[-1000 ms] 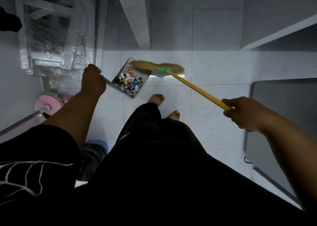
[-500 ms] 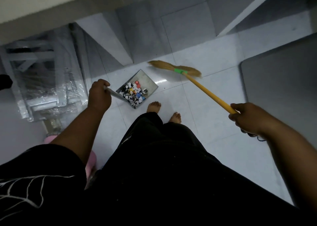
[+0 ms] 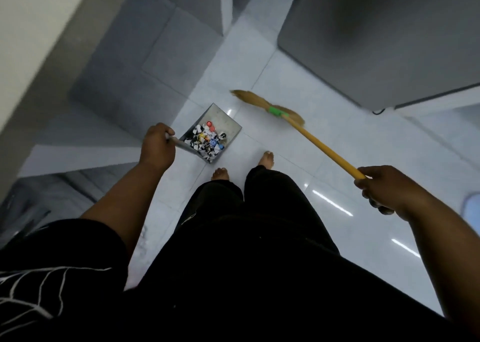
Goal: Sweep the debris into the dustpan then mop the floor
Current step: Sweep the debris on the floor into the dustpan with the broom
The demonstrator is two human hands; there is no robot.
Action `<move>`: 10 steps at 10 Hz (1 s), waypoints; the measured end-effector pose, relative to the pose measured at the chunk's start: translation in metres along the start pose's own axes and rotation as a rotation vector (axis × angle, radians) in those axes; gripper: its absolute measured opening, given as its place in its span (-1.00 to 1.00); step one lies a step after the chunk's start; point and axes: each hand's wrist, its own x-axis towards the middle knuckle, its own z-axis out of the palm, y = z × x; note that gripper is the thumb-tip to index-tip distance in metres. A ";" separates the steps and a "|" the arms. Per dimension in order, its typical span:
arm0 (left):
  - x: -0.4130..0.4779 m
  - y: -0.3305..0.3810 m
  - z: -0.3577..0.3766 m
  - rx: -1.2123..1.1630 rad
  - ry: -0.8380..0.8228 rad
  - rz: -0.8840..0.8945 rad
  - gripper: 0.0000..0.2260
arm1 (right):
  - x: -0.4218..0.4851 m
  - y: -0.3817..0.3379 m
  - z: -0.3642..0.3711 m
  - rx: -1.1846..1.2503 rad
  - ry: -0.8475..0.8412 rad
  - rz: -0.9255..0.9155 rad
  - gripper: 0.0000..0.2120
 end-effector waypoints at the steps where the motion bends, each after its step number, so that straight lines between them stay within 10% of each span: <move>1: 0.031 0.041 0.011 0.053 -0.054 0.104 -0.86 | 0.001 0.047 -0.010 0.177 0.036 0.079 -0.88; 6: 0.144 0.258 0.101 0.187 -0.202 0.243 -0.78 | 0.069 0.160 -0.093 0.629 0.249 0.344 -0.90; 10: 0.211 0.315 0.131 0.323 -0.115 0.310 -0.68 | 0.192 0.036 -0.121 0.703 0.284 0.429 -0.82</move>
